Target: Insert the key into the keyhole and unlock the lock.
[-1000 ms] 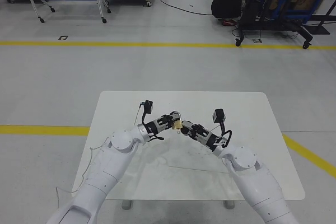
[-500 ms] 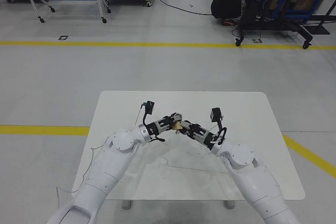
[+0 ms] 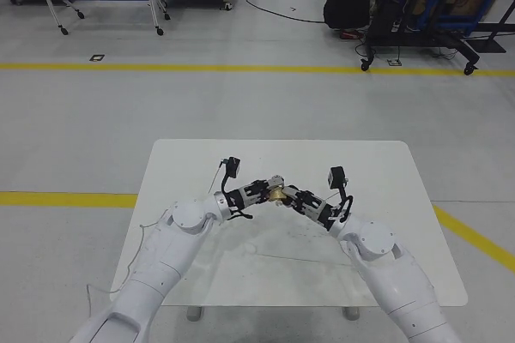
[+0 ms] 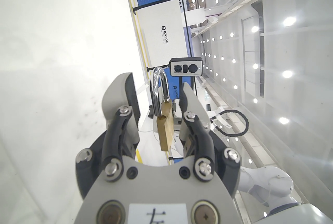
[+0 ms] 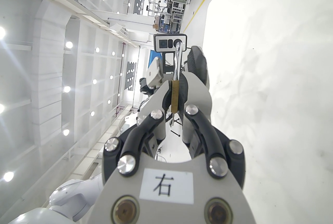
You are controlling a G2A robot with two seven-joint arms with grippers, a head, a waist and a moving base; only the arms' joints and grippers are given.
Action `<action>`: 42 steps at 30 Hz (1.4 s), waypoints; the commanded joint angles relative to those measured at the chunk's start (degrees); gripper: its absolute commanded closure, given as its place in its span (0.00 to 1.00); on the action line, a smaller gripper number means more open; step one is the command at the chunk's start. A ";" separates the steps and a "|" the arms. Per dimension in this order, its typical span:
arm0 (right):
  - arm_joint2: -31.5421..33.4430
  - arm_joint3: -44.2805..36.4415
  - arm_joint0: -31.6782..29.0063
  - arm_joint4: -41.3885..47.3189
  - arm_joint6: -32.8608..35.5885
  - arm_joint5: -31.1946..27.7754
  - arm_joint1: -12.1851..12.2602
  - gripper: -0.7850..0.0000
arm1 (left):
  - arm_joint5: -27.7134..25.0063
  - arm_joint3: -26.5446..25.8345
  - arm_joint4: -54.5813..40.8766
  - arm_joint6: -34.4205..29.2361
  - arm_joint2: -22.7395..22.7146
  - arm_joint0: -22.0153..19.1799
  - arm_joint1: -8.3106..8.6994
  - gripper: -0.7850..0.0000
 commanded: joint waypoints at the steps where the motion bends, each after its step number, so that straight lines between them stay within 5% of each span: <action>1: 0.61 -0.24 -0.30 -0.01 0.32 -0.06 0.16 1.00 | 0.08 0.17 -0.61 -0.23 0.02 -0.11 -0.05 0.00; 9: 4.68 -1.77 -2.72 -1.12 1.43 -0.17 1.18 1.00 | -0.17 0.59 -3.45 -0.84 -0.95 -0.41 -0.04 0.00; 20: 16.23 -12.45 -8.92 -14.83 6.16 9.43 4.38 1.00 | -0.51 -0.08 -5.79 -1.65 -2.70 -0.26 0.35 0.00; 27: 9.96 -10.23 -5.20 -23.86 10.19 16.14 4.53 1.00 | -0.87 -0.63 -5.03 -1.14 -2.69 0.00 0.44 0.00; 41: 1.95 -3.99 1.38 -27.40 18.17 26.05 4.27 1.00 | -1.64 -1.89 -4.10 -0.47 -3.28 0.67 0.81 0.00; 42: 1.84 -4.07 1.58 -27.26 18.39 26.15 4.29 0.76 | -1.60 -1.94 -4.17 -0.56 -3.32 0.70 0.84 0.00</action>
